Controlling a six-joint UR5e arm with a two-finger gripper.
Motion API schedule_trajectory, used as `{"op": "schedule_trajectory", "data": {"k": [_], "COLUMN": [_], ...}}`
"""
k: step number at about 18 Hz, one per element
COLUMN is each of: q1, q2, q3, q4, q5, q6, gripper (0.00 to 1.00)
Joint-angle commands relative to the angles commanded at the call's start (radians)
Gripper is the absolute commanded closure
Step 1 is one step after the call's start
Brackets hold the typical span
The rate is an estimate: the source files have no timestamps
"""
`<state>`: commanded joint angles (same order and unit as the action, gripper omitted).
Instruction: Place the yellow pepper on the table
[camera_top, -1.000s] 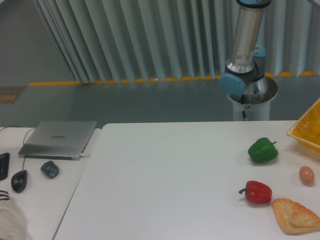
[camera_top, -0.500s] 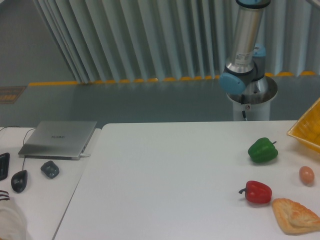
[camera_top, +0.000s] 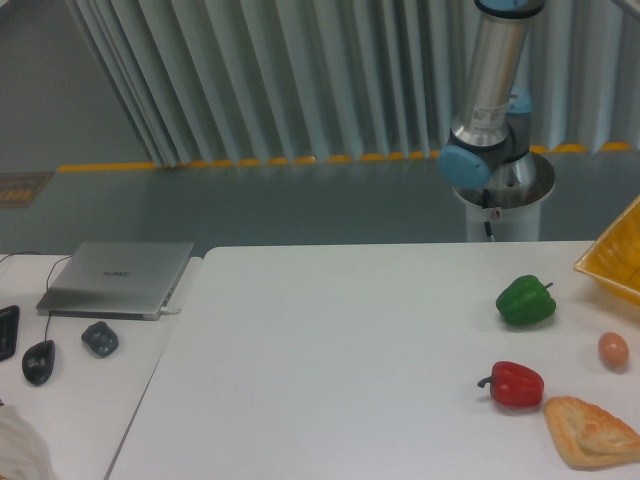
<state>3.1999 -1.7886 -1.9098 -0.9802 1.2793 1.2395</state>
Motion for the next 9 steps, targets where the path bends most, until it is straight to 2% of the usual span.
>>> {"op": "schedule_trajectory", "data": {"k": [3, 9], "q1": [0.0, -0.026], "q2": [0.0, 0.008], "q3": [0.008, 0.017], "q4": [-0.002, -0.005], "q5": [0.0, 0.003], "q6": [-0.002, -0.034], "gripper": [0.21, 0.22]}}
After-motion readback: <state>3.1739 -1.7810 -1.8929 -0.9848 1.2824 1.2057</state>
